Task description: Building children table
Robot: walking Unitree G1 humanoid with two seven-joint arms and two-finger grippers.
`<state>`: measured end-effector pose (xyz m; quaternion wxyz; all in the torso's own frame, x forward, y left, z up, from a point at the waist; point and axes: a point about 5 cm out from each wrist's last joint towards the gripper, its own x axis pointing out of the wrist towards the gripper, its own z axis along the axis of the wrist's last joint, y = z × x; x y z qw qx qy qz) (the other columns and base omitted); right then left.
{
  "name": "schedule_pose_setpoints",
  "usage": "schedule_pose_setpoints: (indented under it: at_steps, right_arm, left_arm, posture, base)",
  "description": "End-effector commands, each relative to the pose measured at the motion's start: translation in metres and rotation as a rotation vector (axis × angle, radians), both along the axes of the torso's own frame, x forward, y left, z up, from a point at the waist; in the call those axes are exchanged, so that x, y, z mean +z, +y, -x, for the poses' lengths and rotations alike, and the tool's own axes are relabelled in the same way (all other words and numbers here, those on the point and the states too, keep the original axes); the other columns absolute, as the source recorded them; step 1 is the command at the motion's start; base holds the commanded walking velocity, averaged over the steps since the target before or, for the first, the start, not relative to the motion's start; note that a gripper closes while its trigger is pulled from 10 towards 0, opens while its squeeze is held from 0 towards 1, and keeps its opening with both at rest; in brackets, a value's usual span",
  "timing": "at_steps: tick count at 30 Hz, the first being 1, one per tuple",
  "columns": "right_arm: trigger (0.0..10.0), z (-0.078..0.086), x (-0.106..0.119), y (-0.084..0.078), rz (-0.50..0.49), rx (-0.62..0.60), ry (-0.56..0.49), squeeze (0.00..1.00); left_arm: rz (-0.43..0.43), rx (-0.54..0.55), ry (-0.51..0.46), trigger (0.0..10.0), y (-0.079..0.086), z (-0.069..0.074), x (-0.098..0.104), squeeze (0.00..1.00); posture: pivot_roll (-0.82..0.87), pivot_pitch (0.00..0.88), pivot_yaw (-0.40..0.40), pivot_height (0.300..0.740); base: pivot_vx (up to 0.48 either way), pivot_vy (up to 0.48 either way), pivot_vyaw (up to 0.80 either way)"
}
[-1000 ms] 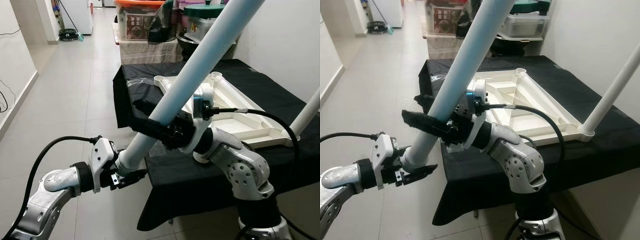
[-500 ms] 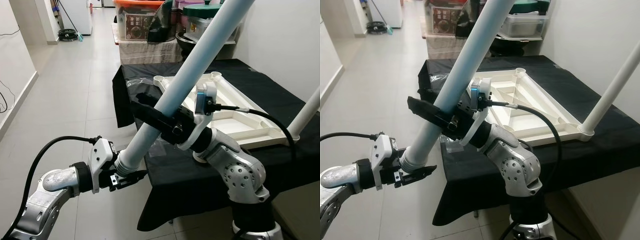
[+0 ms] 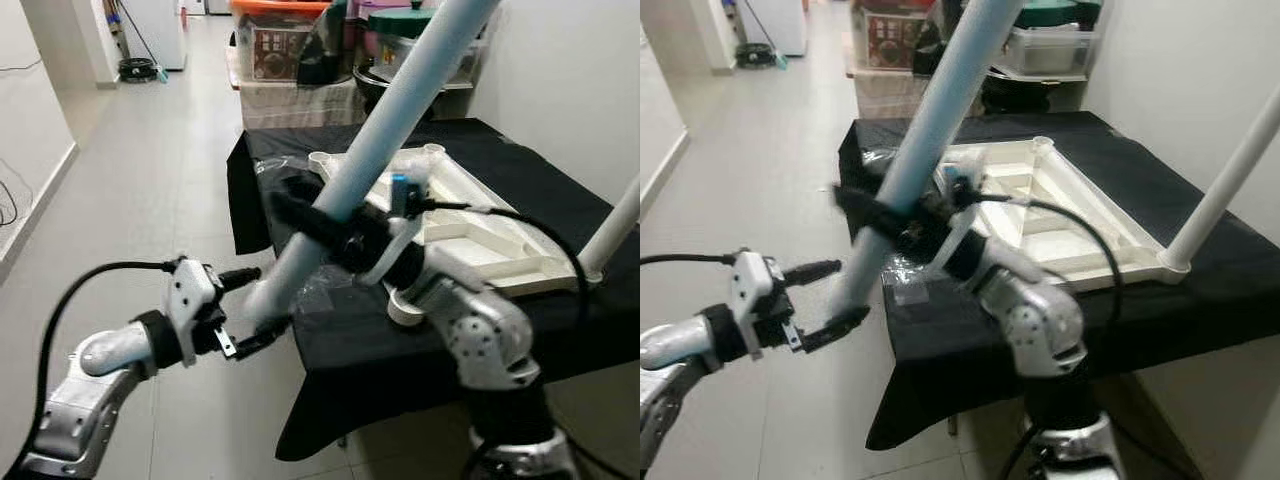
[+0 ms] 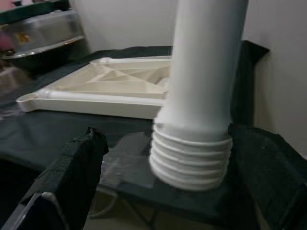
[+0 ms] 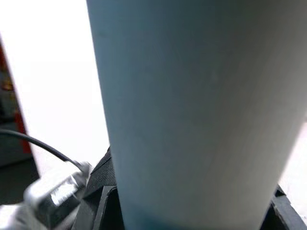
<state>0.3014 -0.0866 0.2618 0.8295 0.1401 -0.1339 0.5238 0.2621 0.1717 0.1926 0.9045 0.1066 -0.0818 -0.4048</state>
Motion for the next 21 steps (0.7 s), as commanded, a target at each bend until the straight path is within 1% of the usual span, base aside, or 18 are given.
schedule_pose_setpoints:
  at_steps: [1,2,3,4,5,6,8,9,11,12,13,15,19,20,21]
  right_arm:
    - [0.0,-0.009,0.0,-0.011,0.055,-0.072,-0.028,0.0]
    - [0.0,-0.018,-0.003,-0.022,0.117,-0.141,-0.039,0.0]
    - [0.0,-0.028,-0.007,-0.035,0.18,-0.227,-0.043,0.0]
    - [0.0,-0.028,-0.007,-0.035,0.18,-0.227,-0.043,0.0]
    - [0.0,-0.037,-0.009,-0.048,0.23,-0.317,-0.036,0.0]
    - [0.0,-0.044,-0.01,-0.058,0.256,-0.393,-0.028,0.0]
    - [0.0,-0.054,-0.009,-0.077,0.281,-0.517,-0.012,0.0]
    - [0.0,-0.054,-0.009,-0.077,0.281,-0.517,-0.012,0.0]
    - [0.0,-0.059,-0.006,-0.089,0.289,-0.594,-0.008,0.0]
    - [0.0,-0.059,-0.006,-0.089,0.289,-0.594,-0.008,0.0]
    - [0.0,-0.061,-0.005,-0.098,0.309,-0.638,-0.017,0.0]
    - [0.0,-0.062,-0.01,-0.108,0.333,-0.656,-0.012,0.0]
    - [0.0,-0.062,-0.017,-0.112,0.352,-0.629,-0.008,0.0]
    - [0.0,-0.062,-0.02,-0.113,0.368,-0.607,-0.014,0.0]
    - [0.0,-0.061,-0.025,-0.114,0.396,-0.55,-0.032,0.0]
  left_arm:
    - [-0.007,0.058,-0.04,10.0,0.007,-0.003,0.006,1.0]
    - [-0.002,0.116,-0.066,10.0,0.013,-0.005,0.01,1.0]
    - [0.002,0.195,-0.106,10.0,0.02,-0.007,0.014,0.0]
    - [0.002,0.195,-0.106,10.0,0.02,-0.007,0.014,0.0]
    - [0.019,0.249,-0.114,10.0,0.024,-0.008,0.015,0.0]
    - [0.023,0.27,-0.111,10.0,0.026,-0.006,0.012,0.0]
    - [0.031,0.302,-0.081,10.0,0.025,-0.002,0.003,0.0]
    - [0.031,0.302,-0.081,10.0,0.025,-0.002,0.003,0.0]
    - [0.042,0.324,-0.051,10.0,0.022,0.002,-0.005,0.0]
    - [0.042,0.324,-0.051,10.0,0.022,0.002,-0.005,0.0]
    - [0.059,0.345,-0.03,10.0,0.02,0.004,-0.011,0.0]
    - [0.078,0.362,-0.005,10.0,0.015,0.008,-0.018,0.0]
    - [0.096,0.37,0.007,10.0,0.012,0.009,-0.021,0.0]
    - [0.097,0.368,0.012,10.0,0.011,0.01,-0.022,0.0]
    - [0.097,0.37,0.015,10.0,0.01,0.011,-0.024,0.0]
  posture:
    - [0.09,0.0,-0.066,0.74]
    - [0.09,0.0,-0.066,0.74]
    - [0.1,0.0,-0.069,0.74]
    - [0.1,0.0,-0.069,0.74]
    - [0.1,0.0,-0.073,0.74]
    - [0.1,0.0,-0.073,0.74]
    - [0.1,0.0,-0.072,0.74]
    - [0.1,0.0,-0.072,0.74]
    - [0.1,0.0,-0.069,0.74]
    - [0.1,0.0,-0.069,0.74]
    - [0.1,0.0,-0.069,0.74]
    - [0.1,0.0,-0.069,0.74]
    - [0.11,0.0,-0.073,0.74]
    - [0.11,0.0,-0.075,0.74]
    - [0.11,0.0,-0.075,0.74]
  base:
    - [0.0,0.0,0.0]
    - [0.0,0.0,0.0]
    - [0.0,0.0,0.0]
    - [0.0,0.0,0.0]
    - [0.0,0.0,0.0]
    - [0.0,0.0,0.0]
    - [0.0,0.0,0.0]
    - [0.0,0.0,0.0]
    - [0.0,0.0,0.0]
    - [0.0,0.0,0.0]
    - [0.0,0.0,0.0]
    - [0.0,0.0,0.0]
    - [0.0,0.0,0.0]
    - [0.0,0.0,0.0]
    - [0.0,0.0,0.0]
